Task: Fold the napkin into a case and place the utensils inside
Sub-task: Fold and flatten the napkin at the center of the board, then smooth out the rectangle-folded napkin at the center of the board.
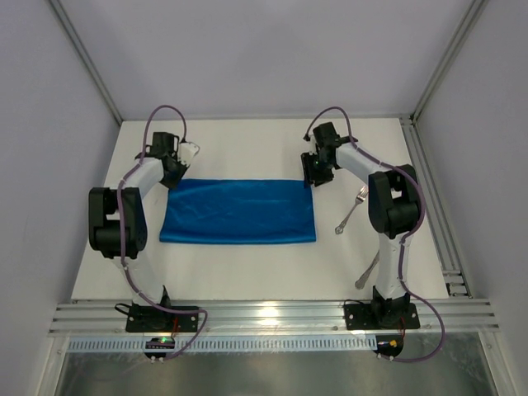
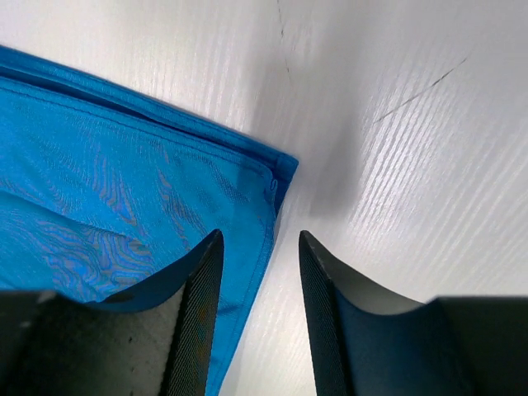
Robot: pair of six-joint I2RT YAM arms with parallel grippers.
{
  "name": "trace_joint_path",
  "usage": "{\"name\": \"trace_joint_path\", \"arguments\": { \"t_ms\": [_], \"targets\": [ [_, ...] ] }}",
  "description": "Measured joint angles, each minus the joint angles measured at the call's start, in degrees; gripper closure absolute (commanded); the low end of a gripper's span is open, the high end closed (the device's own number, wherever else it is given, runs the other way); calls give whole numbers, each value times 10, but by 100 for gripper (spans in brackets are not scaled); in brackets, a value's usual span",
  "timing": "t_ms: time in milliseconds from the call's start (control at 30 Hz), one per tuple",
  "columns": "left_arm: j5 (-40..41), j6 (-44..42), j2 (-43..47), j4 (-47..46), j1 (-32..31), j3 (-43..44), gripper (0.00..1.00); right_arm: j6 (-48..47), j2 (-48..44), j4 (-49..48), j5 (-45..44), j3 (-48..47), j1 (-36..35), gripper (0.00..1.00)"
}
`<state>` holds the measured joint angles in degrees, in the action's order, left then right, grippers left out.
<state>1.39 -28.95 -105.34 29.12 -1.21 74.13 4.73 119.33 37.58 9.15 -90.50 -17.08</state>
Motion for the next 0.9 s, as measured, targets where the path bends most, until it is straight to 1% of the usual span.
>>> {"name": "trace_joint_path", "arguments": {
  "t_ms": [100, 133, 167, 267, 300, 367, 400, 433, 533, 600, 700, 767, 833, 900],
  "targets": [
    [1, 1, -6, -2, 0, 3, 80, -1, 0, -9, -3, -7, 1, 52],
    [1, 2, -9, -2, 0, 5, 74, -1, 0, -13, -4, -8, 2, 52],
    [2, 2, -11, -2, 0, 7, 71, -1, 0, -18, -4, -9, 4, 52],
    [1, 5, -14, -5, 0, 9, 58, 0, 0, -27, -4, -10, 8, 53],
    [1, 6, -14, -5, 0, 9, 55, 0, 0, -28, -4, -9, 9, 54],
    [1, 13, -14, -6, 1, 12, 55, 2, 0, -33, -3, -9, 12, 57],
    [2, 16, -14, -6, 2, 14, 56, 3, 0, -38, -2, -7, 12, 60],
    [2, 20, -14, -6, 2, 17, 57, 4, 0, -44, -1, -4, 14, 61],
    [0, 34, -14, -5, 14, 29, 59, 13, 0, -58, 3, 10, 16, 62],
    [-10, 46, -14, -3, 29, 39, 57, 17, 0, -68, 8, 22, 16, 62],
    [-23, 54, -16, 2, 50, 49, 56, 22, 0, -76, 15, 35, 16, 66],
    [-29, 60, -23, 8, 56, 55, 56, 25, 0, -79, 17, 37, 16, 71],
    [-36, 63, -44, 15, 56, 66, 59, 30, 0, -85, 19, 37, 16, 74],
    [-43, 67, -73, 22, 54, 81, 61, 31, 0, -93, 20, 37, 16, 81]
  ]
}}
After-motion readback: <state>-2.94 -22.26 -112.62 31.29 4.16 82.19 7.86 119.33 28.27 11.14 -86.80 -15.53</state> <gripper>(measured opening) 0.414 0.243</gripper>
